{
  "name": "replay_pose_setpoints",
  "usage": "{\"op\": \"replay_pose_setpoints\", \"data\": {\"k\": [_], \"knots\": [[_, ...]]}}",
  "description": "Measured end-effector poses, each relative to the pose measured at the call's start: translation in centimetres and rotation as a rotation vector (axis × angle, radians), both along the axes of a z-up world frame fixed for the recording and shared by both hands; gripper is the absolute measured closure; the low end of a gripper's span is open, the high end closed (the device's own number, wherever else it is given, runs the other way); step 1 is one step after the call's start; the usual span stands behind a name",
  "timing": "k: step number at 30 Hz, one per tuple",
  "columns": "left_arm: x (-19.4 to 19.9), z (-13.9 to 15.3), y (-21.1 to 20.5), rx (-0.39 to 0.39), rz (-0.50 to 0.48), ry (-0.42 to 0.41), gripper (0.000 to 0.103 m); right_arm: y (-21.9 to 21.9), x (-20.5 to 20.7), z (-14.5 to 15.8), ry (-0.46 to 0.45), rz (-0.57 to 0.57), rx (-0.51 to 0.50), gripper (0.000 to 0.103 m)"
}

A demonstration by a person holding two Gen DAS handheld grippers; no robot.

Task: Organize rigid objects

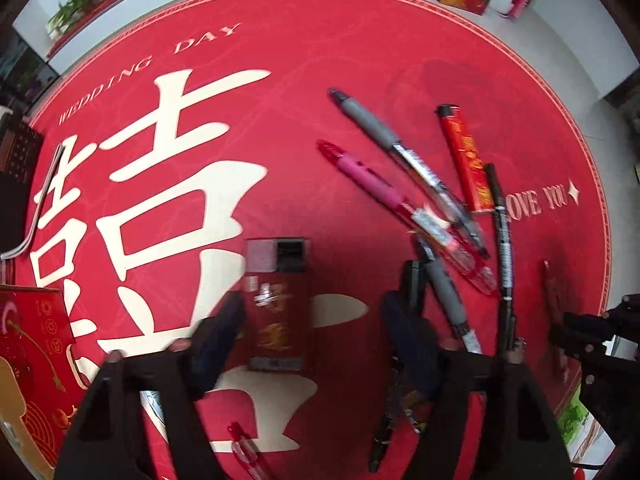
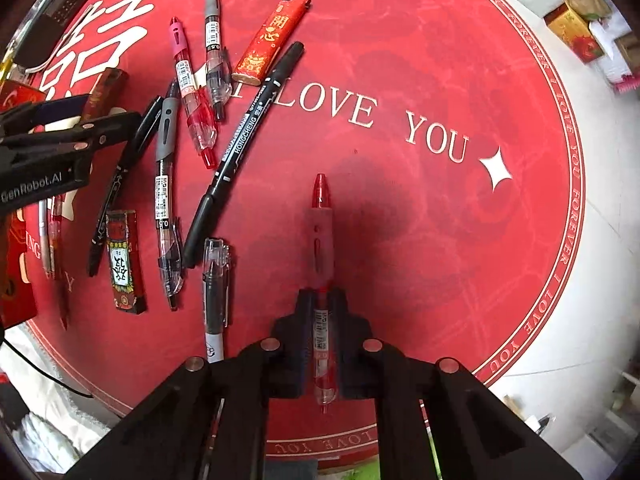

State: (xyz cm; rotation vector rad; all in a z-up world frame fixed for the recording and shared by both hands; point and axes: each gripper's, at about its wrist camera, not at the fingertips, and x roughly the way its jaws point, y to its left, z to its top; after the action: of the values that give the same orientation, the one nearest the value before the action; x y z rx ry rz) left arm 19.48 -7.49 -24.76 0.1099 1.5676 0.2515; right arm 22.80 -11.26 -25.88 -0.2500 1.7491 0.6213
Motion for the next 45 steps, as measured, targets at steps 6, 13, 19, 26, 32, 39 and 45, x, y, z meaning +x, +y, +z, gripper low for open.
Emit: {"op": "replay_pose_setpoints", "data": {"k": [6,13,19,26,32,39,45], "knots": [[-0.6,0.8,0.2,-0.074,0.079,-0.009,0.066,-2.4,0.7,0.8,0.033,-0.082,0.048,0.093],[-2.7,2.1,1.4,-0.11,0.179,-0.036,0.066,-6.9,1.4,4.1,0.047,-0.184,0.109,0.093],[-2.3,4.3,0.0,-0.115,0.153,-0.067,0.066,-8.7,1.4,6.2,0.074,-0.248,0.155,0.093],[-3.7,8.4,-2.5,-0.123,0.128,-0.087,0.066,-9.7,0.9,8.3,0.073,-0.293,0.18,0.093],[-5.1,11.8,-5.1,-0.127,0.116,-0.1,0.066,-8.3,0.8,10.8,0.054,-0.264,0.209,0.093],[-5.8,15.5,-7.0,-0.118,0.135,-0.117,0.066,-7.1,1.5,14.9,0.025,-0.198,0.246,0.093],[-6.8,20.1,-7.1,-0.054,0.173,-0.154,0.066,-5.8,2.2,18.8,-0.001,-0.113,0.293,0.093]]}}
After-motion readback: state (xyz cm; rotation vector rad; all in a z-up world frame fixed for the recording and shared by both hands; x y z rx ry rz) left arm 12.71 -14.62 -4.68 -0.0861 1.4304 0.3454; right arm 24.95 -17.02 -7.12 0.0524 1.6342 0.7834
